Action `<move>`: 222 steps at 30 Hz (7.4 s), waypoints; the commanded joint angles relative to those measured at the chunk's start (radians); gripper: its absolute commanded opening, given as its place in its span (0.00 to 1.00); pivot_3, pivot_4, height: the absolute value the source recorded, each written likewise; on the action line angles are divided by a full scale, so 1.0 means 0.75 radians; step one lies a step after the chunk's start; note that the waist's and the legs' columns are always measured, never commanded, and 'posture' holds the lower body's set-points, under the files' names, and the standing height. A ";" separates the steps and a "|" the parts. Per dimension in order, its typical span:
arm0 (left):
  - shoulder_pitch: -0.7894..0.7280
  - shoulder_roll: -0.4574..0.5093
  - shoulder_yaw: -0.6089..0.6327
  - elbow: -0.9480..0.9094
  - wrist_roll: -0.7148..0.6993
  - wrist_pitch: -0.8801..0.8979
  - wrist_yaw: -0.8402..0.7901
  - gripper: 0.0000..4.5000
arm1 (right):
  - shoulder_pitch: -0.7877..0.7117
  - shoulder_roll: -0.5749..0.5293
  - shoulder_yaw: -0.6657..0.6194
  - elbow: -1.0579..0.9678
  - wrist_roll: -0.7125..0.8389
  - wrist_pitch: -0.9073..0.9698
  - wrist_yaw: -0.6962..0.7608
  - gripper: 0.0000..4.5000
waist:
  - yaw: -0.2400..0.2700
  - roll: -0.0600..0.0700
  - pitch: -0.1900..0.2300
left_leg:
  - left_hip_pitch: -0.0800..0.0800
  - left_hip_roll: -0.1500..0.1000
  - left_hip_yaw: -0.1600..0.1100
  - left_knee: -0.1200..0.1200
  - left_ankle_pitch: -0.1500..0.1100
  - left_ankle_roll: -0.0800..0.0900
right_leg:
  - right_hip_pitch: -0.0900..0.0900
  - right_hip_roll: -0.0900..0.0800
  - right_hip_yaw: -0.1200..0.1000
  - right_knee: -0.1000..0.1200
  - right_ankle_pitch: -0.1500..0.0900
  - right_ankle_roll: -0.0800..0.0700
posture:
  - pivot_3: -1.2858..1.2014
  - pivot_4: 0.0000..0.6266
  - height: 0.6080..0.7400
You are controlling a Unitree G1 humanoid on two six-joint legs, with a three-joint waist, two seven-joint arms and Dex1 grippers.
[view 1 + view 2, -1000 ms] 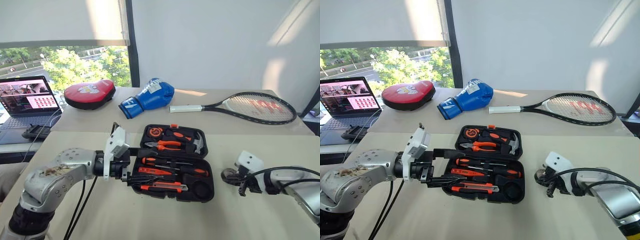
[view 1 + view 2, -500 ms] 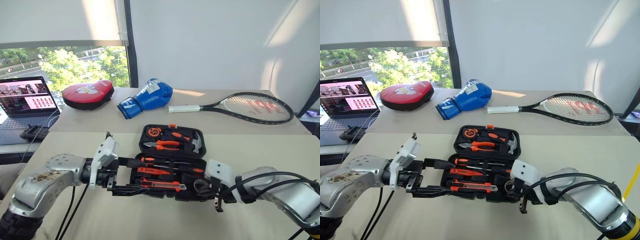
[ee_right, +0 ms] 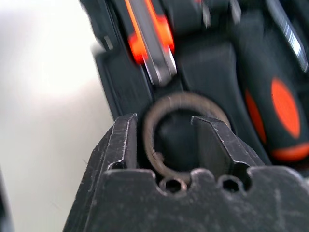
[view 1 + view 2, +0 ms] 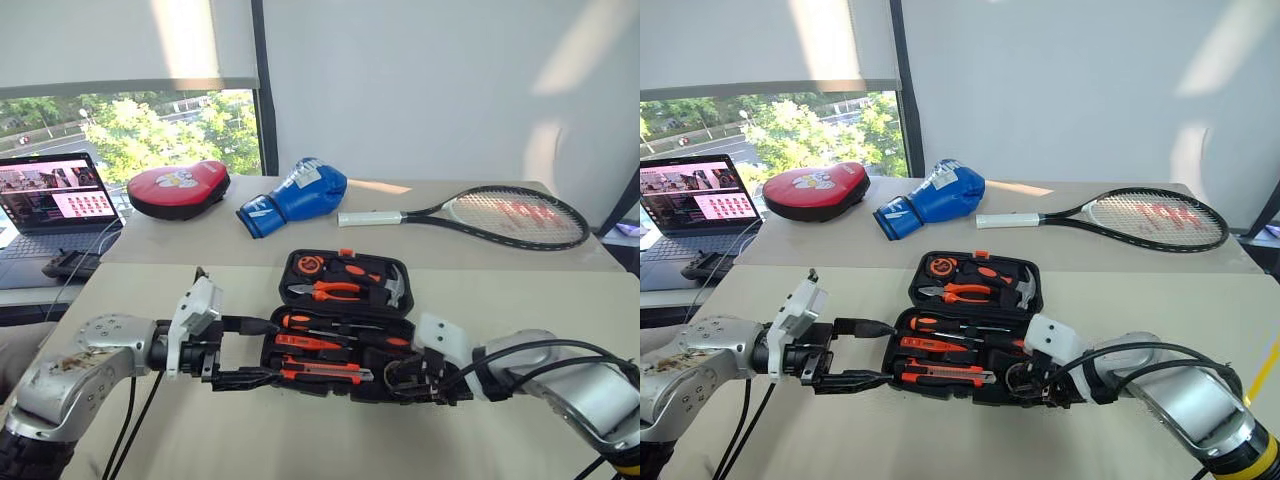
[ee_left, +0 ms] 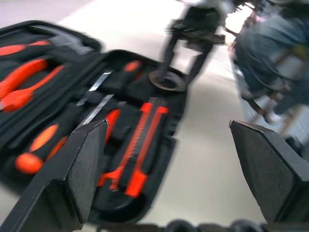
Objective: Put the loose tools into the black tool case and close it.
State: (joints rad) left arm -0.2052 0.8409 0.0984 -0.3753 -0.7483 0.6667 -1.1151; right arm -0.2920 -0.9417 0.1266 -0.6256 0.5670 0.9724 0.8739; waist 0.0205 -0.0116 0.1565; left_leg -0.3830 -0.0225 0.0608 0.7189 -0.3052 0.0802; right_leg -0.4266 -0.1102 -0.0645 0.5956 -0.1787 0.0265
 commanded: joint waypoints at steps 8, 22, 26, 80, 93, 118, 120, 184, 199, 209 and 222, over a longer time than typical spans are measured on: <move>-0.431 -0.273 -0.009 0.343 0.122 0.264 0.615 0.96 | -0.218 0.266 -0.270 0.216 0.066 0.242 -0.418 0.44 | 0.009 -0.004 0.002 | -0.001 -0.002 -0.002 0.002 0.001 0.000 | 0.001 0.000 0.000 0.001 0.002 -0.001 | 0.52 0.24 1.00; -0.943 -0.507 -0.182 1.078 0.474 0.356 0.837 0.96 | -0.645 0.443 -0.107 1.010 -0.214 0.190 -0.534 0.44 | -0.022 -0.004 0.002 | -0.011 -0.010 0.002 -0.007 0.010 -0.003 | -0.015 0.001 -0.001 0.011 0.004 0.001 | 0.52 0.24 1.00; -0.993 -0.519 -0.179 1.222 0.516 0.327 0.786 0.85 | -0.690 0.463 -0.060 1.170 -0.271 0.127 -0.483 0.46 | -0.034 -0.004 0.002 | -0.010 -0.011 0.002 -0.009 0.010 -0.003 | -0.015 0.000 -0.001 0.010 0.003 0.003 | 0.52 0.24 1.00; -0.143 0.017 0.068 0.360 0.106 -0.085 -0.129 0.56 | 0.896 0.024 -0.927 -0.450 0.186 -0.167 0.066 0.35 | -0.008 -0.005 0.005 | -0.001 0.003 0.000 -0.004 0.009 0.001 | -0.008 -0.004 -0.001 0.013 0.007 -0.004 | 0.52 0.24 1.00; -0.003 0.238 0.189 0.034 -0.124 0.146 -0.262 0.01 | 0.098 0.088 0.088 -0.085 -0.198 -0.017 -0.311 0.00 | -0.003 -0.014 0.009 | -0.006 0.001 0.001 -0.005 0.014 -0.009 | -0.017 -0.002 -0.002 0.018 0.002 -0.012 | 0.52 0.24 1.00; -0.475 -0.216 -0.330 0.225 0.332 -0.050 0.217 0.72 | -0.006 0.358 -0.346 -0.015 -0.090 0.194 -0.360 0.77 | 0.007 -0.015 0.011 | -0.012 -0.001 0.002 -0.004 0.015 -0.004 | -0.016 0.003 -0.002 0.018 0.006 -0.011 | 0.52 0.24 1.00; -0.532 -0.294 -0.381 0.328 0.405 -0.051 0.274 0.88 | 0.009 0.458 -0.369 -0.063 -0.087 0.260 -0.460 0.92 | 0.004 -0.015 0.011 | -0.011 -0.002 0.002 -0.002 0.014 -0.003 | -0.016 0.002 -0.001 0.018 0.007 -0.010 | 0.52 0.24 1.00; -0.518 -0.361 -0.514 0.518 0.715 -0.218 0.055 1.00 | -0.064 0.481 -0.093 0.227 -0.245 0.031 -0.455 0.67 | -0.016 -0.013 0.010 | -0.004 -0.002 0.002 -0.004 0.015 -0.004 | -0.014 0.001 0.001 0.020 0.006 -0.009 | 0.52 0.24 1.00; -0.524 -0.380 -0.521 0.507 0.724 -0.206 0.069 1.00 | -0.426 0.574 0.078 0.665 -0.331 -0.033 -0.420 0.00 | -0.025 -0.013 0.009 | -0.002 -0.001 0.001 -0.003 0.012 0.002 | -0.014 0.002 0.003 0.021 0.007 -0.011 | 0.52 0.24 1.00; -0.421 -0.410 -0.397 0.414 0.638 -0.241 0.129 1.00 | -0.201 0.508 -0.055 0.388 -0.316 -0.203 -0.341 0.00 | -0.033 -0.013 0.009 | -0.005 -0.001 0.002 -0.005 0.015 -0.005 | -0.016 0.002 0.002 0.020 0.007 -0.010 | 0.52 0.24 1.00; 0.100 -0.247 0.141 -0.005 0.155 -0.073 0.117 1.00 | 0.688 0.412 -0.918 -0.364 0.122 -0.374 -0.123 0.85 | -0.008 -0.012 0.010 | -0.006 0.001 0.000 -0.004 0.010 -0.002 | -0.015 -0.003 0.002 0.017 0.004 -0.006 | 0.52 0.24 1.00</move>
State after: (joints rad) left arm -0.1633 0.6292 0.1463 -0.3159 -0.5879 0.5965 -1.0223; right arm 0.1714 -0.6196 -0.4571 -0.8466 0.6247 0.7380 0.7430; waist 0.0142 -0.0209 0.1637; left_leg -0.3865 -0.0216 0.0610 0.7158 -0.2987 0.0800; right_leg -0.4371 -0.1128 -0.0626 0.6086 -0.1756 0.0217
